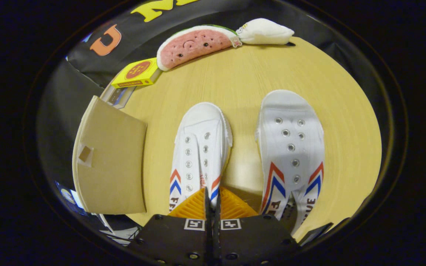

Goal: Open the storage box then place both shoes into the box .Put the left shoe in first, then the right shoe, with the right side of both shoes facing outward in a uniform manner.

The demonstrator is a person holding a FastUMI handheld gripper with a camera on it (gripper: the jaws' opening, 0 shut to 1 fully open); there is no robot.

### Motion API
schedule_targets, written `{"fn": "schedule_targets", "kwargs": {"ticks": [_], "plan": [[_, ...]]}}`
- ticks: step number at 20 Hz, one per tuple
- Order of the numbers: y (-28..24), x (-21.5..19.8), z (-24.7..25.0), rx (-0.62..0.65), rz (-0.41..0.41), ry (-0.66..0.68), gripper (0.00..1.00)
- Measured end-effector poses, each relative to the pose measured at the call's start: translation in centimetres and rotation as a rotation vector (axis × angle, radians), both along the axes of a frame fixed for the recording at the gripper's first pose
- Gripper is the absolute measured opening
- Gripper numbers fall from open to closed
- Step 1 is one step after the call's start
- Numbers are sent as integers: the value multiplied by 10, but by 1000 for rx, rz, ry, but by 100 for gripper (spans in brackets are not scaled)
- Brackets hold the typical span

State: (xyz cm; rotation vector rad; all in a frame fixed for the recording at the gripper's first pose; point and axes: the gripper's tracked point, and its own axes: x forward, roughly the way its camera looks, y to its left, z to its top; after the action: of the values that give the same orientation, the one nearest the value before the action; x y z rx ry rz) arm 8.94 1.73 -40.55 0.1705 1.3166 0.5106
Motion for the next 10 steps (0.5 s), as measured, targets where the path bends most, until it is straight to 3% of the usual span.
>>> {"fn": "schedule_targets", "kwargs": {"ticks": [5,10], "plan": [[6,-12,24,48,-43,4,0],[7,-27,93,109,-119,-51,1]]}}
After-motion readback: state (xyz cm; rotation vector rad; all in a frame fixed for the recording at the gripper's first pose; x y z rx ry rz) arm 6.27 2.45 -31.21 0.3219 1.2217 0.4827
